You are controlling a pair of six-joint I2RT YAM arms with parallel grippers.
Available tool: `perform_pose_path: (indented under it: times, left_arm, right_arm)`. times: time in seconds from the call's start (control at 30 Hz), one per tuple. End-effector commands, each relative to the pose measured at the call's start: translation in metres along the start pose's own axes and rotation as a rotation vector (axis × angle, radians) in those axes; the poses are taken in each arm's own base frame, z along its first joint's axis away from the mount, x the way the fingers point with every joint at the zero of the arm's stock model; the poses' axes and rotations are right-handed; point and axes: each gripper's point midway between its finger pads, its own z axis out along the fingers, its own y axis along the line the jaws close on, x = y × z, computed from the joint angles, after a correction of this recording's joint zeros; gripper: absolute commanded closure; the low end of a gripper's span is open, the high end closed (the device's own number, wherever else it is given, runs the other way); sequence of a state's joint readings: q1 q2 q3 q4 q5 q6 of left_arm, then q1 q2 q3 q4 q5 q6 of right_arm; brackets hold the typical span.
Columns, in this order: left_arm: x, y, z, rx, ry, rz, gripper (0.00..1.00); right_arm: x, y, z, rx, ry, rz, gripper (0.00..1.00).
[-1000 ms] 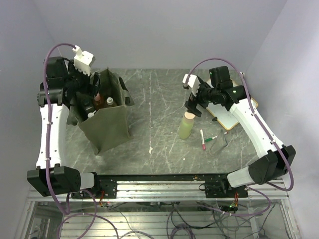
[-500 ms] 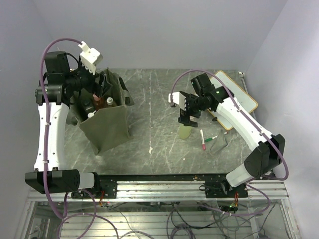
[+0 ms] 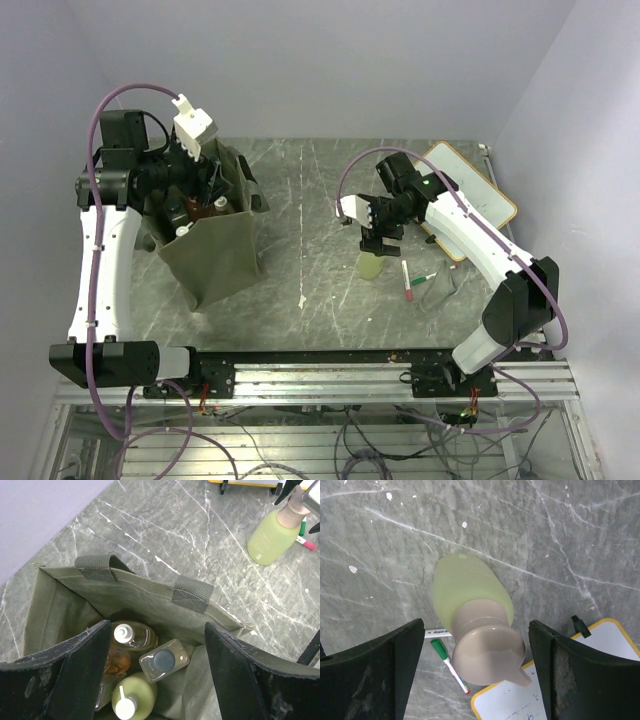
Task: Place the personal care products into the canvas bag
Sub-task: Move the care product at the center of the board.
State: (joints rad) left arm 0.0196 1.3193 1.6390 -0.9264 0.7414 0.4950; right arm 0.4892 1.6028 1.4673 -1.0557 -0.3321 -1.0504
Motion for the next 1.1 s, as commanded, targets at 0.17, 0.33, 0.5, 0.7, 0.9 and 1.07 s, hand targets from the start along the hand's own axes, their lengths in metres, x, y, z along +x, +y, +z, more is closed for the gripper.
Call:
perform_pose_path:
  times: [0.17,0.33,0.5,0.7,0.9,1.07]
  left_arm:
    - [0.018,-0.016,0.001,0.052,0.041,0.023,0.16]
    - [0.023,-0.025,0.002,0.099,0.062,0.015,0.15]
    - [0.039,-0.050,0.005,0.226,0.176,-0.002,0.14]
    - [0.043,-0.066,0.012,0.301,0.185,-0.031,0.09]
    - [0.041,-0.077,0.022,0.342,0.179,-0.049,0.12]
    - [0.047,-0.086,0.029,0.375,0.200,-0.045,0.22]
  right_arm:
    - [0.020,0.007,0.003,-0.033,0.085,-0.001,0.29]
    - [0.019,0.005,0.004,-0.029,0.075,0.069,0.37]
    - [0.012,0.005,0.003,-0.021,0.041,0.178,0.48]
    - [0.002,0.007,0.003,-0.001,-0.013,0.308,0.55]
    - [-0.001,0.004,0.003,0.027,-0.035,0.369,0.63]
    - [-0.003,0.000,0.003,0.039,-0.042,0.374,0.68]
